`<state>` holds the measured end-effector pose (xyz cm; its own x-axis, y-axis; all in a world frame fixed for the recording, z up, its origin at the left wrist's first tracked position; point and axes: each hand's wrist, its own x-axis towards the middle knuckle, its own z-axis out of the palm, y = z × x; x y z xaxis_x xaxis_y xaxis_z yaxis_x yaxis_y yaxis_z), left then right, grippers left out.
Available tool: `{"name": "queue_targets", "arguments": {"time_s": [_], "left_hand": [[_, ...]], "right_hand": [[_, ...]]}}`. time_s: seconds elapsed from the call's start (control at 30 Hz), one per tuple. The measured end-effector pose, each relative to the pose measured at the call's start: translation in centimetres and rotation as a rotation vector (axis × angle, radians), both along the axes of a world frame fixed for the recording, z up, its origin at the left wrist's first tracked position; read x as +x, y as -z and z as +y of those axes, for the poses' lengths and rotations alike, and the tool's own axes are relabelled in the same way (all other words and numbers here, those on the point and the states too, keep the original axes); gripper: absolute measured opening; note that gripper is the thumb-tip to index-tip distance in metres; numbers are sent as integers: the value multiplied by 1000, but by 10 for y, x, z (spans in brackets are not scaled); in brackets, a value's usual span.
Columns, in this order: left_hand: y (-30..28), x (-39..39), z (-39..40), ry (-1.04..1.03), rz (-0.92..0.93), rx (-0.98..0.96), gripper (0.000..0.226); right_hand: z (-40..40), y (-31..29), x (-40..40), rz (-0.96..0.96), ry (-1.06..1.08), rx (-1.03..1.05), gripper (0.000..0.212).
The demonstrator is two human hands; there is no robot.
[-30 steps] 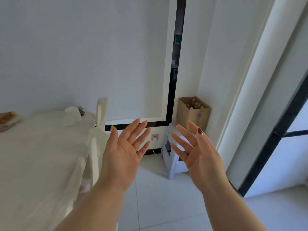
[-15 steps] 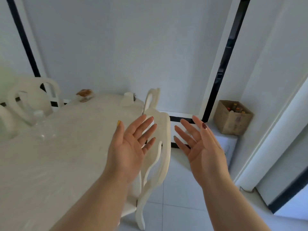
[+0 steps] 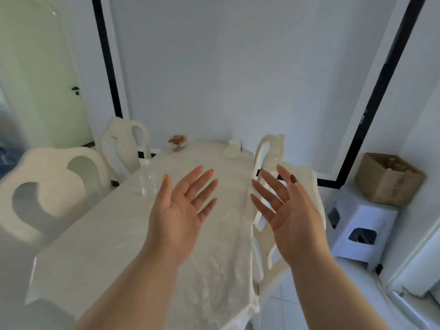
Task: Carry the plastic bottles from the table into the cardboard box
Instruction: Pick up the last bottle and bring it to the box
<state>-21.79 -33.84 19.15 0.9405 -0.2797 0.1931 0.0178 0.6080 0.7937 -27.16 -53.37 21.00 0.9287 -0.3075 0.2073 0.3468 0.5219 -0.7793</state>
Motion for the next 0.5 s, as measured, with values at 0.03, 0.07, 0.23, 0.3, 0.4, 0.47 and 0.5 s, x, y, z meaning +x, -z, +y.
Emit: {"name": "queue_targets", "arguments": {"time_s": [0.03,0.07,0.23,0.3,0.4,0.47,0.5], "left_hand": [[0,8,23,-5,-7,20,67],[1,16,46,-6,-16,42,67],[3,60,140,-29,-33,108,67],[6,78,168,-37,-27,98,68],[19,107,200,-41,-14,80,67],[28,129,217,-54,-3,73,65],[33,141,225,-65,3,72,65]], "right_hand": [[21,4,9,-4,5,14,36],[42,8,18,-4,8,27,37],[127,25,60,7,26,59,44],[153,29,77,20,29,47,42],[180,34,108,45,36,25,37],[193,38,132,66,40,9,34],[200,41,146,81,43,-2,33]]}}
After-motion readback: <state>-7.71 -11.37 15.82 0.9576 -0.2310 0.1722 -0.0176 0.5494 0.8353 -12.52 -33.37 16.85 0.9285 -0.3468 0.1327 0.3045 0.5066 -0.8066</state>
